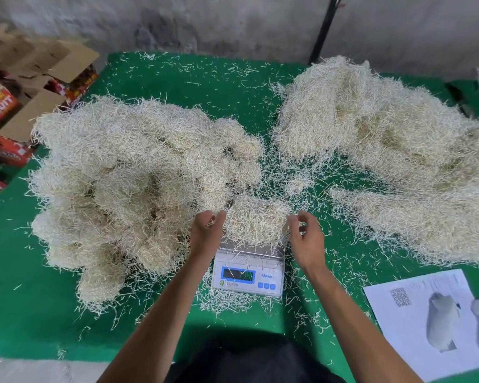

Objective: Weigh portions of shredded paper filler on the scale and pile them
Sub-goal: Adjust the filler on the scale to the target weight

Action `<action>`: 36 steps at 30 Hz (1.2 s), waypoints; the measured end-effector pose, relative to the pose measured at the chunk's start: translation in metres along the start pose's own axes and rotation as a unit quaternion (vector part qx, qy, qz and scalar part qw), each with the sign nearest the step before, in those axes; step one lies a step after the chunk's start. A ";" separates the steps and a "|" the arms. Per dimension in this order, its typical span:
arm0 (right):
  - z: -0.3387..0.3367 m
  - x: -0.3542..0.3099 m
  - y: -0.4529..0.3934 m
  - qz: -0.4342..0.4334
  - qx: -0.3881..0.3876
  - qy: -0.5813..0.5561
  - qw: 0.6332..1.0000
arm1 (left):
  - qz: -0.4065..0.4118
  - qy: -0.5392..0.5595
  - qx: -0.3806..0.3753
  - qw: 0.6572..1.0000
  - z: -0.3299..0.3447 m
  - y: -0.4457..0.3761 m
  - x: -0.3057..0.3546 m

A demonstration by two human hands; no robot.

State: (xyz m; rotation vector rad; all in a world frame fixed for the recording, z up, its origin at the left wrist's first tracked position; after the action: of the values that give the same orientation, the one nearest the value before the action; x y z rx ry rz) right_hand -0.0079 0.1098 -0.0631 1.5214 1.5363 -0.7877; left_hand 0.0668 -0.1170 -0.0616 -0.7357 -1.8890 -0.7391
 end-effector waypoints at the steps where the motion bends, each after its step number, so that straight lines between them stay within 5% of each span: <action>1: 0.002 -0.002 -0.002 -0.003 -0.004 -0.002 1.000 | -0.009 -0.004 -0.010 1.000 0.002 -0.002 -0.001; 7: 0.023 -0.026 -0.002 0.042 -0.178 0.005 0.983 | -0.090 0.014 -0.108 0.990 0.023 -0.011 0.006; 12: 0.032 -0.043 -0.003 0.135 -0.242 -0.181 0.943 | -0.107 0.089 -0.192 0.972 0.037 -0.012 0.024; 16: 0.013 -0.045 -0.026 0.188 -0.220 -0.286 0.914 | -0.033 0.072 -0.229 0.970 0.022 -0.025 0.042; 22: -0.014 -0.046 -0.055 0.182 -0.131 -0.304 0.926 | -0.026 0.080 -0.240 0.967 0.021 -0.041 0.075; 33: -0.035 -0.043 -0.073 0.185 0.017 -0.388 0.903 | 0.111 0.013 -0.069 0.991 0.054 -0.029 0.120; 36: -0.059 -0.031 -0.091 0.202 0.071 -0.432 0.876 | 0.071 0.082 0.009 0.994 0.043 -0.045 0.123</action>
State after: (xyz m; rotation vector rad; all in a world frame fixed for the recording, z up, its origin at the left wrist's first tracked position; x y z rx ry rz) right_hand -0.1073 0.1393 -0.0190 1.2460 0.4870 -1.1296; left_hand -0.0362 -0.0911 0.0260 -0.7650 -1.6757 -0.6712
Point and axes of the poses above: each hand's wrist, its own y-axis away from the middle knuckle, its own z-axis out of the palm, x = y × z, the point moved 1 cm from there along -y, towards the middle knuckle, and after that the axes turned 1 degree about z, right-handed, at the moved point
